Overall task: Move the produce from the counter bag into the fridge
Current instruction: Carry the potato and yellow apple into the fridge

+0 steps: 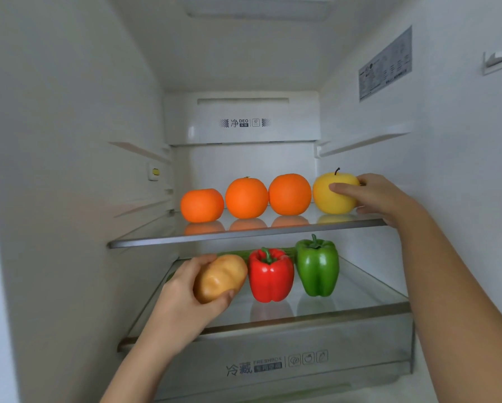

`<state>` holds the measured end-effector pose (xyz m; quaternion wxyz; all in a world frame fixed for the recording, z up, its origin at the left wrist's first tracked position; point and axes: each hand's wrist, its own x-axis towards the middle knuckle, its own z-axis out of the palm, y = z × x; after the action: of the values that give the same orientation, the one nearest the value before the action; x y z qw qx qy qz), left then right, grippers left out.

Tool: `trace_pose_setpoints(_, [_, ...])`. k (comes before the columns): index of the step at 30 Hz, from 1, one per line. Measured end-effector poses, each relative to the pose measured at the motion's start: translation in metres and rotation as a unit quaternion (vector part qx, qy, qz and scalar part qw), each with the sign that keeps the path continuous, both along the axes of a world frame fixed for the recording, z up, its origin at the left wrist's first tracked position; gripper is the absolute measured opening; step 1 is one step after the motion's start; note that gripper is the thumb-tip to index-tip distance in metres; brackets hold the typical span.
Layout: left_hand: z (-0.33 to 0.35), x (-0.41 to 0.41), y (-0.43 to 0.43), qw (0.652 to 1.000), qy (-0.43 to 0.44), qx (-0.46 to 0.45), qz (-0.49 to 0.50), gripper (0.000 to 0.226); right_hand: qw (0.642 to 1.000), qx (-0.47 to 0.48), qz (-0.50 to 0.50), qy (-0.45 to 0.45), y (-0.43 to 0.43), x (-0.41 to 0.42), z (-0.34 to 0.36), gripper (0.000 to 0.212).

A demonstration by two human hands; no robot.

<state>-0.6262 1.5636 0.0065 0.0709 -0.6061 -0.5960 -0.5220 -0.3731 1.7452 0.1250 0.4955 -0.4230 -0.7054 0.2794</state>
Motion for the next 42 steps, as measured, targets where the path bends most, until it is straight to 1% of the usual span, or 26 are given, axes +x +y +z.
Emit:
trace_pose_setpoints(2, [-0.001, -0.001, 0.001, 1.0, 0.005, -0.002, 0.008, 0.056, 1.0, 0.001, 0.002, 0.003, 0.0, 0.001, 0.0, 0.052])
trace_pose_setpoints(5, [-0.004, -0.001, 0.003, 1.0, 0.014, -0.002, 0.015, 0.057, 1.0, 0.011, 0.001, 0.012, 0.0, 0.001, -0.001, 0.058])
trace_pose_setpoints(9, [-0.006, 0.0, 0.006, 1.0, 0.009, -0.01, 0.017, 0.058, 1.0, 0.026, 0.006, 0.016, 0.0, 0.003, -0.002, 0.058])
trace_pose_setpoints(17, [-0.012, -0.008, 0.009, 0.999, 0.008, -0.038, 0.035, 0.058, 0.997, 0.073, -0.012, -0.007, 0.003, 0.0, -0.007, 0.065])
trace_pose_setpoints(21, [-0.01, -0.016, 0.012, 0.998, 0.008, -0.057, 0.031, 0.058, 0.996, 0.083, -0.021, -0.014, 0.003, 0.0, -0.007, 0.066])
trace_pose_setpoints(28, [-0.003, -0.024, 0.021, 0.994, 0.01, -0.102, -0.022, 0.07, 0.996, 0.086, -0.029, -0.017, 0.0, 0.0, -0.008, 0.066])
trace_pose_setpoints(32, [-0.003, -0.028, 0.024, 0.993, 0.03, -0.112, -0.029, 0.084, 0.995, 0.09, -0.028, -0.014, -0.001, 0.0, -0.008, 0.065])
trace_pose_setpoints(36, [-0.005, -0.03, 0.025, 0.992, 0.036, -0.114, -0.027, 0.077, 0.995, 0.09, -0.032, -0.017, -0.003, -0.001, -0.008, 0.065])
trace_pose_setpoints(42, [-0.005, -0.029, 0.024, 0.992, 0.04, -0.117, -0.021, 0.086, 0.995, 0.092, -0.043, -0.017, -0.004, 0.0, -0.009, 0.066])
